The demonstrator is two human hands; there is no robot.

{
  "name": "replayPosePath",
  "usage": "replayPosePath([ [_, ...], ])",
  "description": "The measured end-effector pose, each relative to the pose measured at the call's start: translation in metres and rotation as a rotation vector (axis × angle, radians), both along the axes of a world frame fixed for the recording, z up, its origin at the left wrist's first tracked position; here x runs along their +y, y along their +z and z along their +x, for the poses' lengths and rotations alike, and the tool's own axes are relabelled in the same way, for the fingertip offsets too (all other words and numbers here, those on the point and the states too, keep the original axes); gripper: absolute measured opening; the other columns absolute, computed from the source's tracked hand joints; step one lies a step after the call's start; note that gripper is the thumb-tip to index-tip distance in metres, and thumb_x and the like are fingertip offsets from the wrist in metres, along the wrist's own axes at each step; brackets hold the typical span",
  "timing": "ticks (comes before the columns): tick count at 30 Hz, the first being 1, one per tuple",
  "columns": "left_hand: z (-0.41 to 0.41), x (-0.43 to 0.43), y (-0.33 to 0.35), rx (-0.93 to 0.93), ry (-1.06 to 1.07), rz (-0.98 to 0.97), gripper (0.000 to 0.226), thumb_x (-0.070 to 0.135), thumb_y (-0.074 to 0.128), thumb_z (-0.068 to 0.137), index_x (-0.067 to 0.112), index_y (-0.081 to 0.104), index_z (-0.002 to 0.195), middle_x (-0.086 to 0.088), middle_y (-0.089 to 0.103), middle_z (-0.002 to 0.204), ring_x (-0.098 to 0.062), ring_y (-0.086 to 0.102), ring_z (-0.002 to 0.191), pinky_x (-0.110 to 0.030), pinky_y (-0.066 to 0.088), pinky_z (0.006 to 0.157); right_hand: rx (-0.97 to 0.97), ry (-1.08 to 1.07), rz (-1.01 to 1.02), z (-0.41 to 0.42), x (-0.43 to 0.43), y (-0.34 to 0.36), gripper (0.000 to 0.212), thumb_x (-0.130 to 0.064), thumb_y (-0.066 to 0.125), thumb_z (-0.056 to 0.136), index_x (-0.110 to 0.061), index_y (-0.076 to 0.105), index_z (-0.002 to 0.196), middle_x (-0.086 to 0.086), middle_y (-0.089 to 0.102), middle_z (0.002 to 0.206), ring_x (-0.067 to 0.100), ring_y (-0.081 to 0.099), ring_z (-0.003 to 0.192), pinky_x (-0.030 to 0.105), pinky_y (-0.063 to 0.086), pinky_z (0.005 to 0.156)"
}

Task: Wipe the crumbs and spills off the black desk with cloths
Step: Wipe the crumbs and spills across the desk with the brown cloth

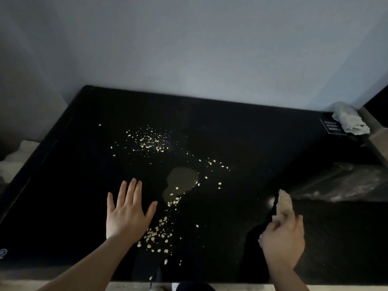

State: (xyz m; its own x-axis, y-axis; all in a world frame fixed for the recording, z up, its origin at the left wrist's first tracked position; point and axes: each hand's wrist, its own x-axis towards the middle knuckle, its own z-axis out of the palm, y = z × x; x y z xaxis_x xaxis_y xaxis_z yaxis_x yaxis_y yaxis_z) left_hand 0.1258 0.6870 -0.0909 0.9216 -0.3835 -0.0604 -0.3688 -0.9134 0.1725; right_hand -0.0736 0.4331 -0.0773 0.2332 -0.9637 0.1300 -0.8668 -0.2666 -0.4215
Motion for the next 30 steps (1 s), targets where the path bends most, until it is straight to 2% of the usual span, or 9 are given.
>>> replayPosePath([
  [4,0.000,0.000,-0.002,0.003,-0.018,0.043,0.091,0.069,-0.008,0.073,0.022,0.005,0.149,0.004,0.000,0.157,-0.016,-0.011,0.143,-0.045,-0.006,0.115,-0.022,0.153,-0.024,0.042,-0.022,-0.006,0.043,-0.007,0.057,0.083,0.001,0.050,0.124,0.022,0.054,0.126,0.037,0.050,0.118,0.050,0.045,0.094],
  [9,0.015,-0.001,0.004,-0.020,-0.074,0.076,0.083,0.068,0.024,0.077,0.010,0.055,0.127,-0.010,0.053,0.133,-0.031,0.044,0.126,-0.056,0.035,0.099,0.005,0.801,-0.069,0.086,0.037,-0.015,0.043,-0.011,0.054,0.083,-0.011,0.057,0.126,0.011,0.052,0.136,0.031,0.045,0.128,0.041,0.042,0.102],
  [11,0.022,0.001,0.005,-0.028,-0.113,0.066,0.081,0.070,0.028,0.077,0.009,0.059,0.119,-0.011,0.057,0.123,-0.032,0.048,0.117,-0.056,0.040,0.095,0.002,0.987,-0.016,0.080,0.056,-0.012,0.045,-0.012,0.055,0.084,-0.014,0.055,0.129,0.005,0.050,0.138,0.023,0.042,0.132,0.038,0.038,0.106],
  [14,0.023,0.002,0.004,-0.014,-0.137,0.078,0.090,0.075,0.016,0.078,0.014,0.040,0.139,-0.008,0.039,0.145,-0.026,0.027,0.137,-0.052,0.016,0.111,-0.169,0.871,-0.031,0.066,0.026,-0.015,0.046,-0.001,0.053,0.073,-0.011,0.063,0.117,0.007,0.062,0.123,0.024,0.056,0.117,0.030,0.039,0.104],
  [18,0.025,0.002,0.002,-0.002,-0.141,0.114,0.094,0.075,-0.007,0.068,0.023,-0.007,0.147,0.005,-0.014,0.153,-0.014,-0.021,0.139,-0.043,-0.013,0.112,-0.239,0.175,0.010,0.049,-0.022,-0.004,0.040,0.008,0.058,0.077,-0.002,0.059,0.116,0.018,0.060,0.119,0.035,0.057,0.109,0.041,0.043,0.099],
  [21,0.026,0.002,0.003,-0.011,-0.136,0.108,0.094,0.075,-0.008,0.068,0.023,-0.009,0.146,0.007,-0.019,0.149,-0.013,-0.022,0.139,-0.043,-0.013,0.112,-0.070,0.222,-0.073,0.067,-0.019,-0.004,0.044,-0.001,0.056,0.079,-0.006,0.055,0.123,0.016,0.052,0.132,0.034,0.050,0.120,0.047,0.044,0.095],
  [24,0.027,0.002,-0.001,-0.022,-0.141,0.110,0.096,0.075,-0.003,0.070,0.021,0.004,0.149,0.005,-0.007,0.155,-0.014,-0.014,0.141,-0.044,-0.009,0.113,-0.123,0.628,-0.087,0.094,0.012,-0.012,0.050,0.005,0.061,0.070,-0.014,0.063,0.117,0.009,0.053,0.135,0.027,0.049,0.125,0.039,0.040,0.104],
  [26,0.032,0.000,-0.001,-0.012,-0.144,0.103,0.095,0.074,0.009,0.074,0.015,0.028,0.146,-0.001,0.021,0.155,-0.020,0.007,0.144,-0.050,0.005,0.113,-0.154,0.834,-0.011,0.102,0.040,-0.009,0.045,0.005,0.067,0.070,-0.016,0.067,0.110,0.004,0.061,0.126,0.022,0.054,0.119,0.038,0.042,0.102],
  [30,0.043,-0.009,0.000,-0.008,-0.138,0.070,0.082,0.070,0.027,0.075,0.009,0.056,0.122,-0.010,0.054,0.129,-0.030,0.041,0.129,-0.061,0.033,0.102,-0.305,0.760,0.003,0.092,0.034,-0.006,0.034,0.002,0.073,0.070,-0.007,0.069,0.102,0.008,0.067,0.105,0.019,0.057,0.099,0.022,0.042,0.091],
])
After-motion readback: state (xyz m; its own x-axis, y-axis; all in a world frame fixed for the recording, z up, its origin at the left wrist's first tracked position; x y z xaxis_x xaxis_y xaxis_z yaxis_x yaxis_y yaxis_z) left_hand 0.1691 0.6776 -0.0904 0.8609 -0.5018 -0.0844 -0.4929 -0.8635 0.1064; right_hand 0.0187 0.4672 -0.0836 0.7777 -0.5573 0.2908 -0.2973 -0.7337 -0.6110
